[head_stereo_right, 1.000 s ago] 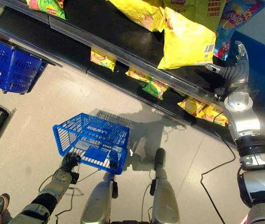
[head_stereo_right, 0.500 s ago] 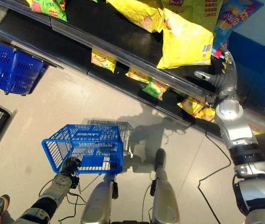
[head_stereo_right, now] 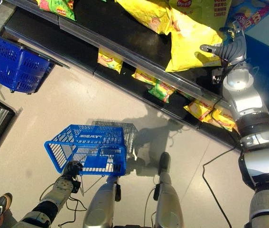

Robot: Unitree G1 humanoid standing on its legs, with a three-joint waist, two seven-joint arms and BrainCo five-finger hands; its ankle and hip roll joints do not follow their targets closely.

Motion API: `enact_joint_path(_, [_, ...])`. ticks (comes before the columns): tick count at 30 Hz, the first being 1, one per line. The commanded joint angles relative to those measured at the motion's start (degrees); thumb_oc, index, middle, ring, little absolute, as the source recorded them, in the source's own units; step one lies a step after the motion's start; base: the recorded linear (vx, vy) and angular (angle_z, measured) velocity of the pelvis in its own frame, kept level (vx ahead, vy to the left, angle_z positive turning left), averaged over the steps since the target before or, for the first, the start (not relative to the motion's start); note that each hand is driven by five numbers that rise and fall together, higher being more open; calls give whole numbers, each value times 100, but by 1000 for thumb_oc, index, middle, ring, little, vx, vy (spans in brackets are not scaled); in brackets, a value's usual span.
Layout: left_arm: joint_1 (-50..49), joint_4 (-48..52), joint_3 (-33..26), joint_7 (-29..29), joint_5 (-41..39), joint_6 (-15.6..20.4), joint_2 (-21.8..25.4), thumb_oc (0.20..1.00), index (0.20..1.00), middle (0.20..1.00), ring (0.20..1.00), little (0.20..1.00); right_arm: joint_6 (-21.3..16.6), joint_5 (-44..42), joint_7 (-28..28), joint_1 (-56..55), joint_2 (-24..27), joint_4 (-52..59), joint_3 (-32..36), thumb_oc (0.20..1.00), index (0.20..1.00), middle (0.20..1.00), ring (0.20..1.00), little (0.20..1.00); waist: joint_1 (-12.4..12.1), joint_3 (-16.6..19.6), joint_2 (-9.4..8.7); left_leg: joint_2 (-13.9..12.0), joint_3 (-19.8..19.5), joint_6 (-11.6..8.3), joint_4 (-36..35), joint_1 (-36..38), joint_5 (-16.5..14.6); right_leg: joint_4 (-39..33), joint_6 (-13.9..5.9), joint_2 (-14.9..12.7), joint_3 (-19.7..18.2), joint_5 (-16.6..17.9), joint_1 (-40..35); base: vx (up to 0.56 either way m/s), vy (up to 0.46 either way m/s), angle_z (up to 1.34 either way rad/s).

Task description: Pick up the snacks into the basket

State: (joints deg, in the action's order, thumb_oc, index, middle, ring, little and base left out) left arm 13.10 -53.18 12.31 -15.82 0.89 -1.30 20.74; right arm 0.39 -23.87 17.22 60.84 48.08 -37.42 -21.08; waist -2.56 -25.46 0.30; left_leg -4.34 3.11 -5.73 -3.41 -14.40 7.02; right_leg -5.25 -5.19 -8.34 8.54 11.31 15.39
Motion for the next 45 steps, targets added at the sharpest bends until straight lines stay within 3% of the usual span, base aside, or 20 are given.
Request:
enact_joint_path(1, [-115,-417,601,-109,-24,14,226,200,200,200,200,200,-148,-163,-44,729,234,-334,-323,1000,1000,1000,1000,1000,-201,327,13,207,48,-10,-159,-343,155,25,-545,-132,41,-173,-103,25,-2,5])
enact_joint_path(9, [-127,-544,588,-141,-157,32,266,200,200,200,200,200,-98,-262,-29,1269,247,-953,-550,1000,1000,1000,1000,1000,-326,331,-3,244,-23,-15,-159,-437,178,25,-565,-156,118,-167,-73,11,2,2])
enact_joint_path(13, [-183,-509,599,-182,-169,31,228,200,200,200,200,200,-182,-492,59,1070,59,-844,-253,1000,1000,1000,1000,1000,-389,304,24,283,-84,2,-159,-464,170,25,-578,-176,156,-176,-84,19,3,6])
enact_joint_path(24, [-320,-307,672,-150,-227,48,228,200,200,200,200,200,-74,-455,-18,1140,-509,-1305,-282,1000,1000,1000,1000,1000,-574,239,115,351,-167,29,-159,-525,187,25,-579,-218,213,-171,-95,4,8,3])
enact_joint_path(25, [-329,-295,686,-145,-219,53,220,200,200,200,200,200,-57,-413,-40,1139,-580,-1336,-302,347,347,347,347,347,-593,233,125,357,-181,32,-159,-531,190,25,-582,-222,209,-168,-92,5,10,10])
enact_joint_path(26, [-329,-300,691,-151,-209,55,214,200,200,200,200,200,-50,-396,-39,1116,-653,-1349,-289,200,200,200,200,200,-603,231,133,360,-190,35,-159,-537,188,25,-584,-224,218,-167,-87,1,8,6])
enact_joint_path(31, [-272,-278,712,-182,-175,35,182,200,200,200,200,200,-19,-255,-37,920,-935,-1330,-232,200,200,200,200,200,-649,202,161,384,-248,49,-159,-560,196,25,-583,-236,247,-168,-91,0,1,1])
enact_joint_path(45, [-327,-98,679,-182,-124,31,199,200,200,200,200,200,-112,-251,-34,504,-1044,-1174,57,200,200,200,200,200,-679,176,222,441,-309,59,-159,-563,197,25,-579,-274,303,-171,-134,-3,2,2])
